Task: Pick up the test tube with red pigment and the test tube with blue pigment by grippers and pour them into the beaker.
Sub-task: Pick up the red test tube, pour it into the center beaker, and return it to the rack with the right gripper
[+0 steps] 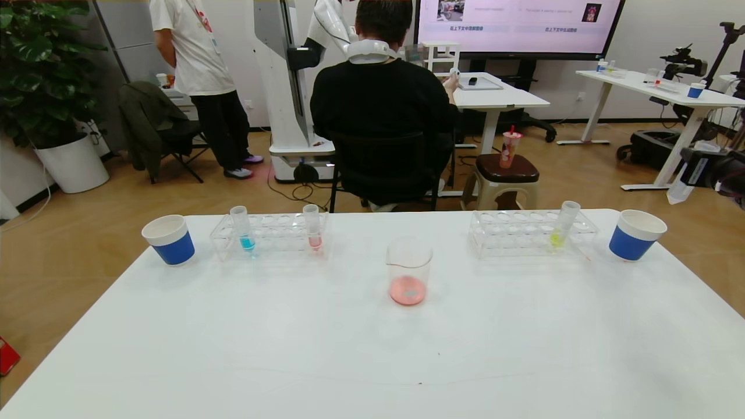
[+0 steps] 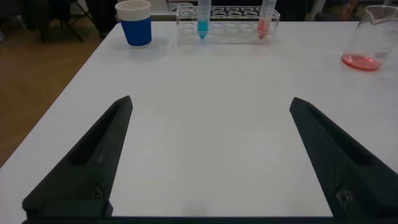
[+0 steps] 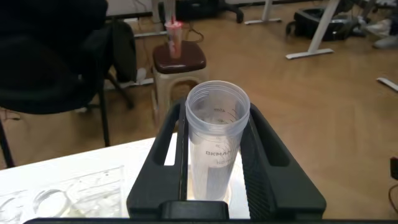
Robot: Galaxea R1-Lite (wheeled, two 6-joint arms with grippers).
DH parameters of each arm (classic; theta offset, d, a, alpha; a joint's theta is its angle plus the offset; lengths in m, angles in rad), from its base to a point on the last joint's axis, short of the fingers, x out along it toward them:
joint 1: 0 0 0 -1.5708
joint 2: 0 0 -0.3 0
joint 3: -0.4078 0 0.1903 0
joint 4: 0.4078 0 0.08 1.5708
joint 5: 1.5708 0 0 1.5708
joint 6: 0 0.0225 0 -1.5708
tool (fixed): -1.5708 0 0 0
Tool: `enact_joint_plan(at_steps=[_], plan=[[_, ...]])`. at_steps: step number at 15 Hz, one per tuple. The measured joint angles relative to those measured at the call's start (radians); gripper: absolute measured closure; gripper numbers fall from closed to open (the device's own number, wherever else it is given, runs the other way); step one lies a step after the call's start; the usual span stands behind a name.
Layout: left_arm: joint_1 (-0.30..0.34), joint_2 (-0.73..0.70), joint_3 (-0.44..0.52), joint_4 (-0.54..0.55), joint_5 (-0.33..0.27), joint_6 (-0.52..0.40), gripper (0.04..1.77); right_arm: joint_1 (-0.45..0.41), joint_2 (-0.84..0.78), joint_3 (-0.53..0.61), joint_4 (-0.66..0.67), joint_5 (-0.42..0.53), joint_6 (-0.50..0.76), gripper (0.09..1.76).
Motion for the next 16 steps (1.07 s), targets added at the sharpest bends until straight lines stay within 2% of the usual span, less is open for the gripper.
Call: enact_joint_plan(at_steps=[6,10,16], plan=[[0.000,0.000,0.000,0.000,0.000,0.000,0.04,-0.046,0.217,-0.119,-0.067,-0.001,0.002,1.33],[0.000,0.000,0.000,0.000,0.000,-0.001,0.04,-0.046,0.314,-0.119,-0.190,0.001,0.004,1.33],[0.000,0.000,0.000,0.000,0.000,-0.001,0.04,-0.034,0.338,-0.112,-0.183,0.001,0.003,1.33]])
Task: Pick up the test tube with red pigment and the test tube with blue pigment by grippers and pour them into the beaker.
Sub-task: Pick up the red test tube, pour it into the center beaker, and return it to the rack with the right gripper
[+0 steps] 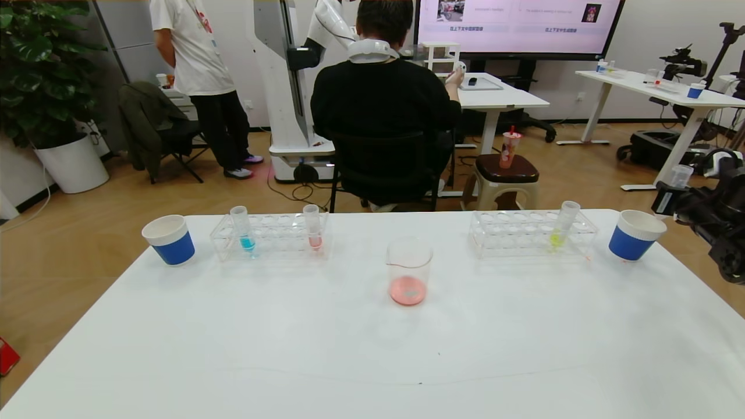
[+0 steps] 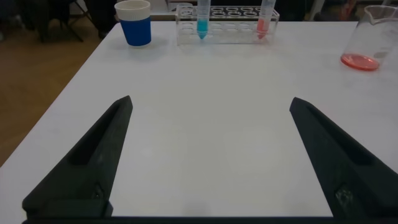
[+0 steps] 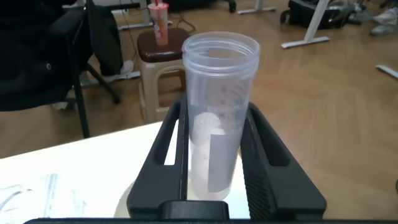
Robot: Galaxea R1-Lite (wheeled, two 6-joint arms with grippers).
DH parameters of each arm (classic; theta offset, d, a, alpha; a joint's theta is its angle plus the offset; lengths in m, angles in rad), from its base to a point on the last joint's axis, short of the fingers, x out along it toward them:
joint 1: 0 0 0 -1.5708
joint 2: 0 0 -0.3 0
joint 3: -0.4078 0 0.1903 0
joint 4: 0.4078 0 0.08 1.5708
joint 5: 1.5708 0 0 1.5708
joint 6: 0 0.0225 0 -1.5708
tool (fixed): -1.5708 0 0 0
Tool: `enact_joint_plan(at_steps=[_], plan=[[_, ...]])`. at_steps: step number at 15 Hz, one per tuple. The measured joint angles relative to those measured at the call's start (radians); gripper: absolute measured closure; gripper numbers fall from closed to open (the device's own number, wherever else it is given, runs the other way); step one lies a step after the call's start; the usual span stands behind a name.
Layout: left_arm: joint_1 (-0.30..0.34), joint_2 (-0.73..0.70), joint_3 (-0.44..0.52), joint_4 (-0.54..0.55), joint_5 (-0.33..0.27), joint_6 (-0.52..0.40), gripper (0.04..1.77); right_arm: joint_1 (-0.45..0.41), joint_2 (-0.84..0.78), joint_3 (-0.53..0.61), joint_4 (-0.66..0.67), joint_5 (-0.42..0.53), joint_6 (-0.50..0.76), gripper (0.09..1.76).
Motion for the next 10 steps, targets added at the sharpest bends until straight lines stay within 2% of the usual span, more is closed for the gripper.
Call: enact_joint_plan(at_steps=[10], plan=[[0.000,0.000,0.000,0.000,0.000,0.000,0.04,0.050,-0.064,0.048,-0.001,-0.001,-0.002,1.33]])
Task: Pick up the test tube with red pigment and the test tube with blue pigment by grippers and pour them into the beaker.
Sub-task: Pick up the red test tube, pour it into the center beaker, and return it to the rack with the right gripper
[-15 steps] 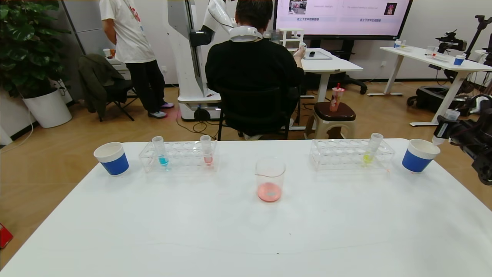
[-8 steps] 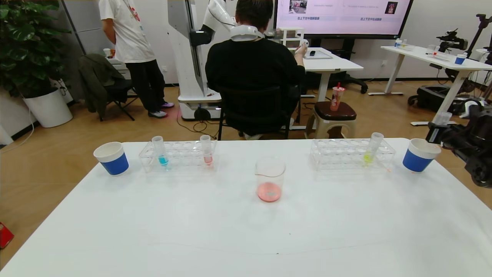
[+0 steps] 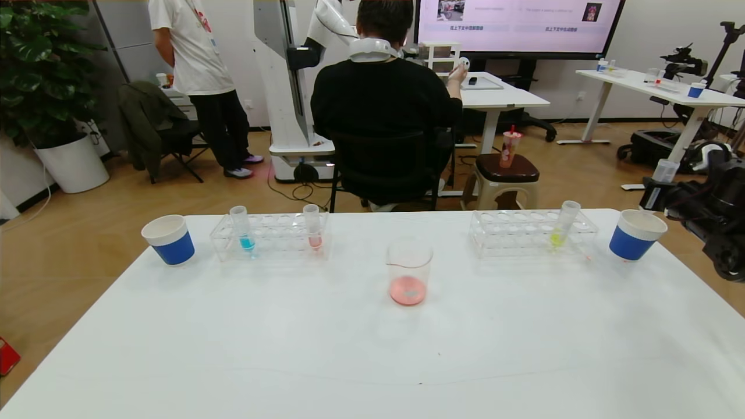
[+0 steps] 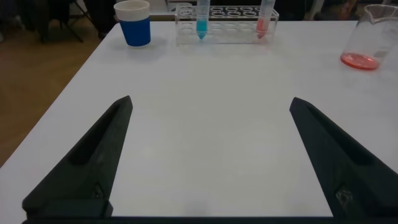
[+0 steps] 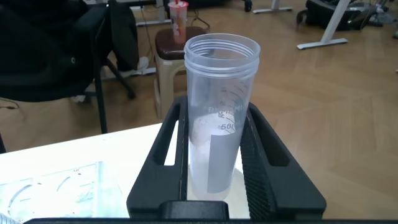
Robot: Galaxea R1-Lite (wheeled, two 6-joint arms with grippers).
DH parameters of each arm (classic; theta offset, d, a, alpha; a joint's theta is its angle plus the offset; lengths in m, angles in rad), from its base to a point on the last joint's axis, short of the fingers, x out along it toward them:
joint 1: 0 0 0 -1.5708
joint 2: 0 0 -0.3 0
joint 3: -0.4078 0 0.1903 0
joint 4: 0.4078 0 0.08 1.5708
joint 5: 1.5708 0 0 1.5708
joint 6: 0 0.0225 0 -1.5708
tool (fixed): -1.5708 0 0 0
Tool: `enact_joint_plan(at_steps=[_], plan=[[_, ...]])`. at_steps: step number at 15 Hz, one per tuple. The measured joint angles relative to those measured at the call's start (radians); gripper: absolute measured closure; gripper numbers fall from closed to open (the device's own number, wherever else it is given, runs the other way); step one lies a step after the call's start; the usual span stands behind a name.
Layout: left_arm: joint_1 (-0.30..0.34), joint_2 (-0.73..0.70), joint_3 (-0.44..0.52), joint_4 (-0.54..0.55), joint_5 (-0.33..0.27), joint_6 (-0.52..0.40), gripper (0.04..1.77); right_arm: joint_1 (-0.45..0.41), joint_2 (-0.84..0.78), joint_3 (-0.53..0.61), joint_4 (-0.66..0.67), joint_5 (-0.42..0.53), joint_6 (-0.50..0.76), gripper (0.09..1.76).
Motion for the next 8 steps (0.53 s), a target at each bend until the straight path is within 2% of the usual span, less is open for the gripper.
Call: enact_joint_plan(at_steps=[8], plan=[[0.000,0.000,0.000,0.000,0.000,0.000,0.04,-0.001,0.078,0.048,-0.090,-0.001,-0.001,1.33]])
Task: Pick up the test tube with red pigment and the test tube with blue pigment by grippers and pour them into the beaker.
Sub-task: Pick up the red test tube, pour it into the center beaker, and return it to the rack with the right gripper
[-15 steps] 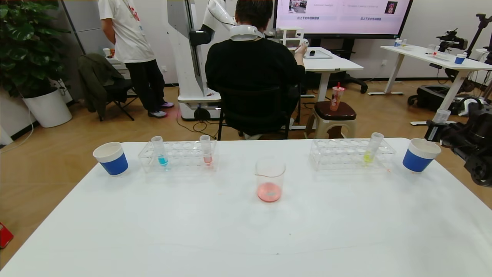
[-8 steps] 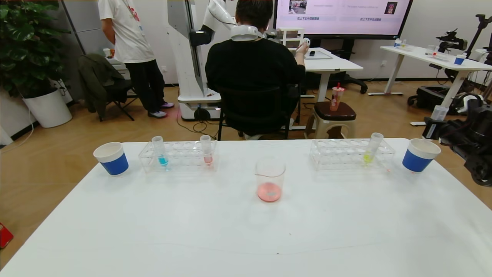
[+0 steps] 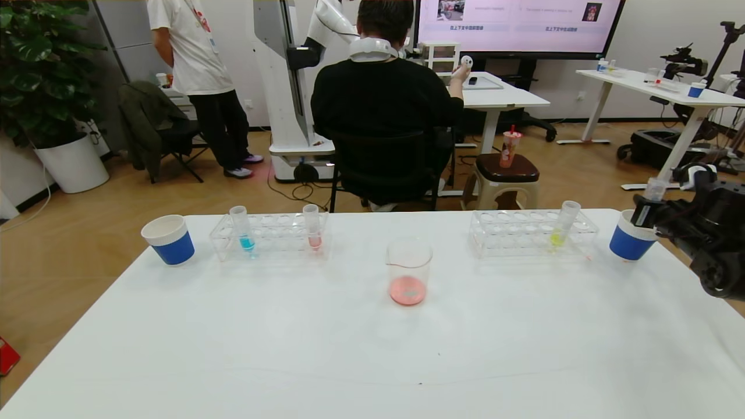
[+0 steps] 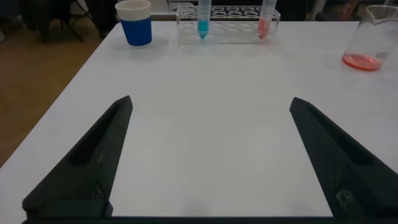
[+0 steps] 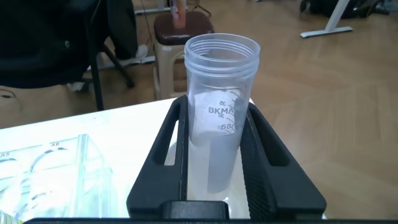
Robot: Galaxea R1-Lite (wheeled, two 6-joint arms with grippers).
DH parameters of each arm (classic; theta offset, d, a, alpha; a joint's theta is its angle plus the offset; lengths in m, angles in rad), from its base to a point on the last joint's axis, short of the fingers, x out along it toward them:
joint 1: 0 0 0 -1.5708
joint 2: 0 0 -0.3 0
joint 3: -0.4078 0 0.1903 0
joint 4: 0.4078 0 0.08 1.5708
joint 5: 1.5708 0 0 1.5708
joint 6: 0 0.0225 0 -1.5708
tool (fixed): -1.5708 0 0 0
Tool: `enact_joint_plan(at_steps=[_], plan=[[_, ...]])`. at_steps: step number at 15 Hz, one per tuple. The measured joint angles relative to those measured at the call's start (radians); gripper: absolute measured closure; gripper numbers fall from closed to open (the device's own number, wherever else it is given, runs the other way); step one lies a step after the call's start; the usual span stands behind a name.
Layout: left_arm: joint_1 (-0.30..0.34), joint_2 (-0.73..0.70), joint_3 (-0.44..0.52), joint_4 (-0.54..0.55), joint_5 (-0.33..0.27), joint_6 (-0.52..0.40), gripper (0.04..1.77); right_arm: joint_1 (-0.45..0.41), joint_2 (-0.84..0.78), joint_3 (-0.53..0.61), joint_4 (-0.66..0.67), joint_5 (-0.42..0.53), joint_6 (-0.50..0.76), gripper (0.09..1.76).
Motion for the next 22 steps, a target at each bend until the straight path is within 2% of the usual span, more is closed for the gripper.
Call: enact_joint_plan(at_steps=[5,6,8,9,10,14,16,22], plan=[[0.000,0.000,0.000,0.000,0.000,0.000,0.04,0.002,0.033,0.020,-0.053,0.001,-0.002,1.31],[0.000,0.000,0.000,0.000,0.000,0.000,0.04,0.003,0.033,0.021,-0.052,0.001,-0.002,1.15],[0.000,0.000,0.000,0.000,0.000,0.000,0.04,0.004,0.031,0.021,-0.050,0.000,-0.002,0.45],[0.000,0.000,0.000,0.000,0.000,0.000,0.04,0.006,0.030,0.021,-0.050,0.000,-0.002,0.21],[0.000,0.000,0.000,0.000,0.000,0.000,0.04,0.006,0.028,0.022,-0.049,-0.002,-0.002,0.11],[0.000,0.000,0.000,0.000,0.000,0.000,0.04,0.019,0.000,0.023,-0.047,-0.001,-0.001,0.11],[0.000,0.000,0.000,0.000,0.000,0.000,0.04,0.058,-0.042,0.024,-0.042,-0.001,0.000,0.11],[0.000,0.000,0.000,0.000,0.000,0.000,0.04,0.325,-0.241,0.065,0.022,-0.015,0.009,0.11]])
